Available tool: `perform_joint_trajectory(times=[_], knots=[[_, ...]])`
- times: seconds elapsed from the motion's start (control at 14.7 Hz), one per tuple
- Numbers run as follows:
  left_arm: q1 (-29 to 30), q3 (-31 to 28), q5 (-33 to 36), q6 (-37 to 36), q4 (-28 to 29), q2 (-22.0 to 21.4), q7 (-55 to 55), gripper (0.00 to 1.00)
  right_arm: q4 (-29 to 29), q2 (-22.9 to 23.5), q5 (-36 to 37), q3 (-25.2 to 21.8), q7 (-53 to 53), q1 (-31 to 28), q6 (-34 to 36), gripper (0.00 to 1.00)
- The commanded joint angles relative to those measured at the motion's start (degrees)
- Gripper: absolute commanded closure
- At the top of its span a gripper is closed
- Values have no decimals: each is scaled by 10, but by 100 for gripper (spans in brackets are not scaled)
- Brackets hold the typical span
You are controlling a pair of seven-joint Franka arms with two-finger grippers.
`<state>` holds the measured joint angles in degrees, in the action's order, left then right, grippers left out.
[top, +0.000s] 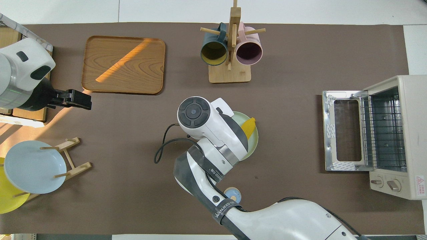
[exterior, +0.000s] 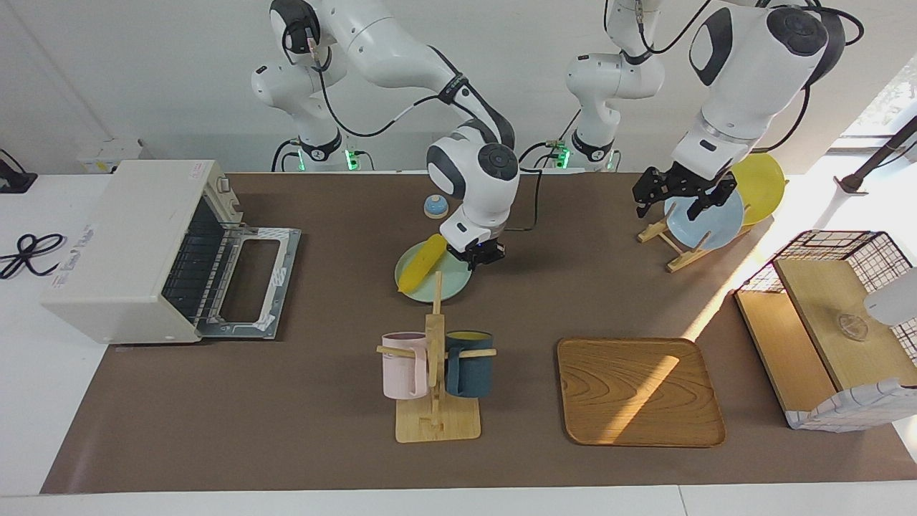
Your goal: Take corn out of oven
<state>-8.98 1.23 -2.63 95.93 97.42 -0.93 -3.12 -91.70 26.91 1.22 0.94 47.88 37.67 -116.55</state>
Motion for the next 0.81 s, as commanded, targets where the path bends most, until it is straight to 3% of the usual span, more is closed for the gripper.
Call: perform_joint_trajectory(times=[0.0,0.14,0.2,0.48,0.75], knots=[[5,4,-7,21,2,-6,-1,0,9,-26,1,2,-72,-42,38,63],[-3,6,-7,41,4,-3,-1,0,-1,-56,4,0,-128,-83,89,92],[-17,7,-9,45,8,-2,0,0,-15,-73,9,0,-139,-106,106,100],[-97,7,-53,89,14,26,0,0,-139,-139,19,0,-185,-191,104,100],[-200,7,-72,159,12,88,0,0,-267,-177,61,0,-236,-279,17,100]])
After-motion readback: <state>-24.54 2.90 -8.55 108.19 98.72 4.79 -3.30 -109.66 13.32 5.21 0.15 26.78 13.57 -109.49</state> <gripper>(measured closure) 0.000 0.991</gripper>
